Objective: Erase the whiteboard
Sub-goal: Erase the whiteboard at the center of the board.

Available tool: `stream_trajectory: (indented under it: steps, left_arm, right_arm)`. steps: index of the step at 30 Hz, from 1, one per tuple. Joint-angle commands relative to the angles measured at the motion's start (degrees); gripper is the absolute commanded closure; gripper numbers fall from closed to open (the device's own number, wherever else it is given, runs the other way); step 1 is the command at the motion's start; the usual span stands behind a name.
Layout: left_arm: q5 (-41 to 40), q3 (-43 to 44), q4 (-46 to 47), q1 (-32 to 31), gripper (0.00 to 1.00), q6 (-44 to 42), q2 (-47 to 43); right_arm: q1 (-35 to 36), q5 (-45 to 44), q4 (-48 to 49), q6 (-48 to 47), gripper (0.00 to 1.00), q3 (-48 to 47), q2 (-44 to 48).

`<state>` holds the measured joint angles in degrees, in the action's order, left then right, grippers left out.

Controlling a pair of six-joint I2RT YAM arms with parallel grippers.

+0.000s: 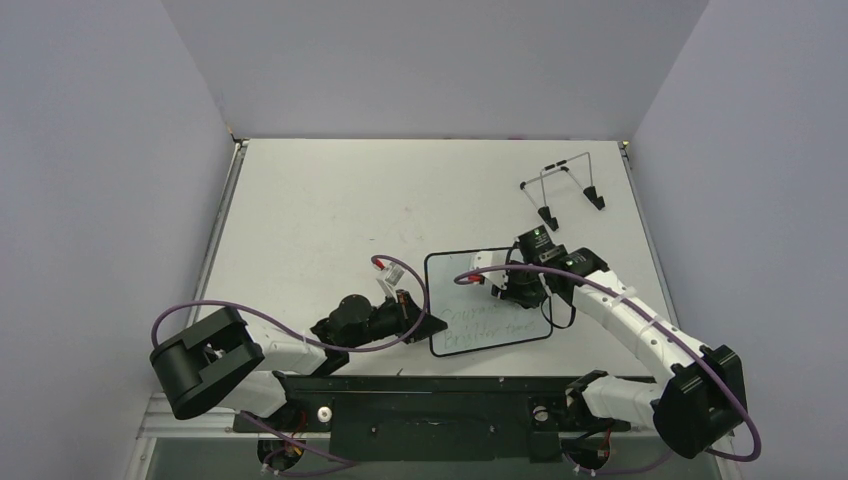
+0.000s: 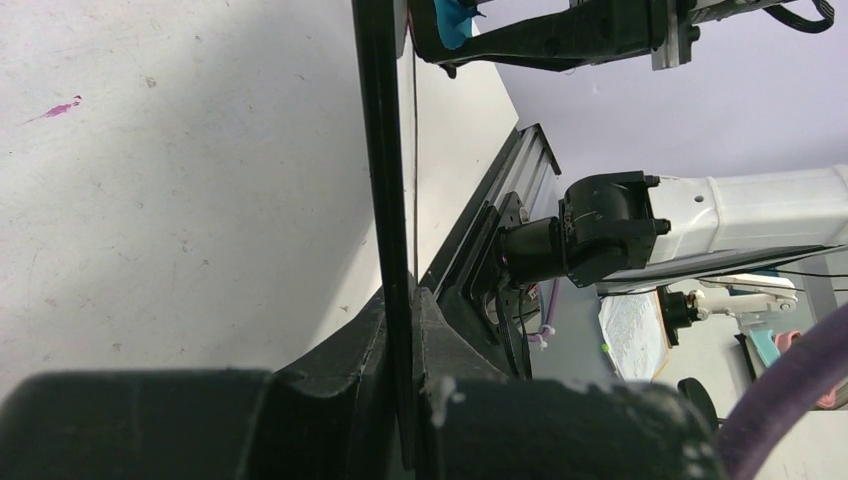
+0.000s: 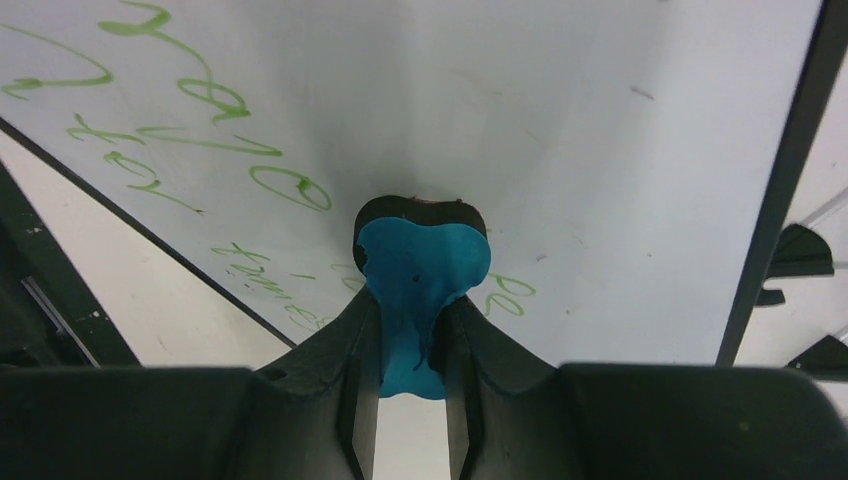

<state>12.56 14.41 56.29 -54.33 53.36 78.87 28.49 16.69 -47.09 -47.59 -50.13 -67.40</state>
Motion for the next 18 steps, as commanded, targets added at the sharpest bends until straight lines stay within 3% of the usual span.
stream_trajectory:
  steps: [1, 9, 14, 18]
  left_arm:
    - [0.2, 1.0, 5.7, -0.3, 1.0, -2.2, -2.2]
    - [1.1, 1.6, 6.7, -0.3, 1.0, -2.0, -0.4]
    - [1.4, 2.0, 6.8, -0.3, 1.0, -1.9, 0.0]
    - [0.5, 1.7, 5.5, -0.2, 1.0, -2.3, -1.5]
  right_arm:
    - [-3.3, -8.0, 3.2, 3.7, 1.0, 0.4, -0.5]
    - [-2.8, -12.6, 13.0, 11.2, 1.0, 1.1, 1.6]
    - [3.5, -1.2, 2.9, 1.1, 1.0, 0.7, -0.1]
    - [3.5, 0.9, -2.7, -4.2, 1.0, 1.0, 0.9]
